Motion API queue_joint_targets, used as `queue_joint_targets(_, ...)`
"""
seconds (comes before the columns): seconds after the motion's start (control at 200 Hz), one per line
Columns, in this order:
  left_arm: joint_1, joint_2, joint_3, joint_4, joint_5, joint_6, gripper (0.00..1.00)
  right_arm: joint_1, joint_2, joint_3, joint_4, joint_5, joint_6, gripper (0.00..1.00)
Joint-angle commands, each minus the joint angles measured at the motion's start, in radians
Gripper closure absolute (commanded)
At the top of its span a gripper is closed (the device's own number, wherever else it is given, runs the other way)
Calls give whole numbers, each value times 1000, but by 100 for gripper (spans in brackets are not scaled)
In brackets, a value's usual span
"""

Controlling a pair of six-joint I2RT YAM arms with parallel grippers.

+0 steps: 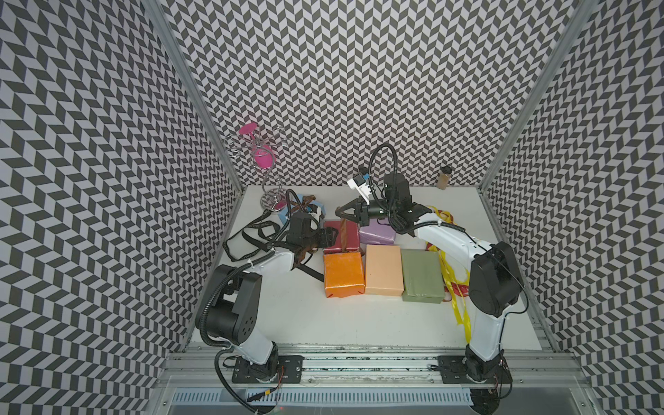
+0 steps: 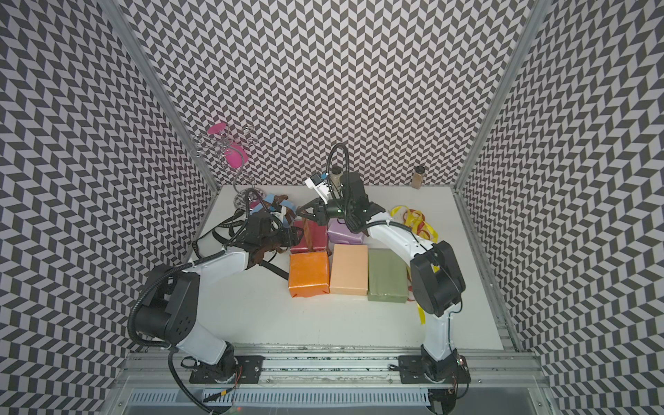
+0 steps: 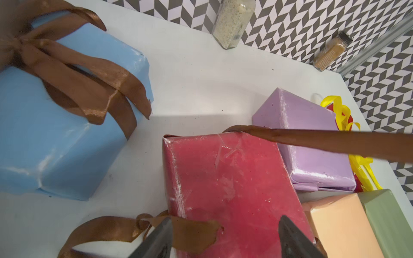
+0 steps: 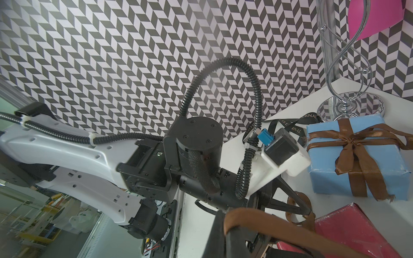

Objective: Untie the ribbon bows on the gift boxes
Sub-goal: Pull the ribbon from the gift box.

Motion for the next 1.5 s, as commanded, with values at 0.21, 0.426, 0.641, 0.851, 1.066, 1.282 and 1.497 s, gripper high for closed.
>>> queue_joint_targets(0.21,-36,102,39,-5,-30,28,27,-8,-173,37,18,16,1,100)
queue_joint_targets(0.426,-45,131,64,-62,-118,30,27,-16,-256,50,-4,27,8,100)
queue_joint_targets(0.641,-45,137,58,-74,-146,32,27,-31,-324,116,-17,24,34,100)
queue_joint_targets(0.851,-45,152,57,-71,-151,29,27,-43,-402,238,-89,63,-3,100)
queue_joint_targets(1.066,-45,169,61,-64,-150,25,27,-72,-503,324,-100,122,-16,100)
queue_joint_targets(1.282,-44,180,61,-59,-149,21,27,-74,-608,371,-121,195,-64,100)
queue_joint_targets(1.497,-42,182,54,-55,-151,18,27,-74,-716,413,-162,347,-141,100)
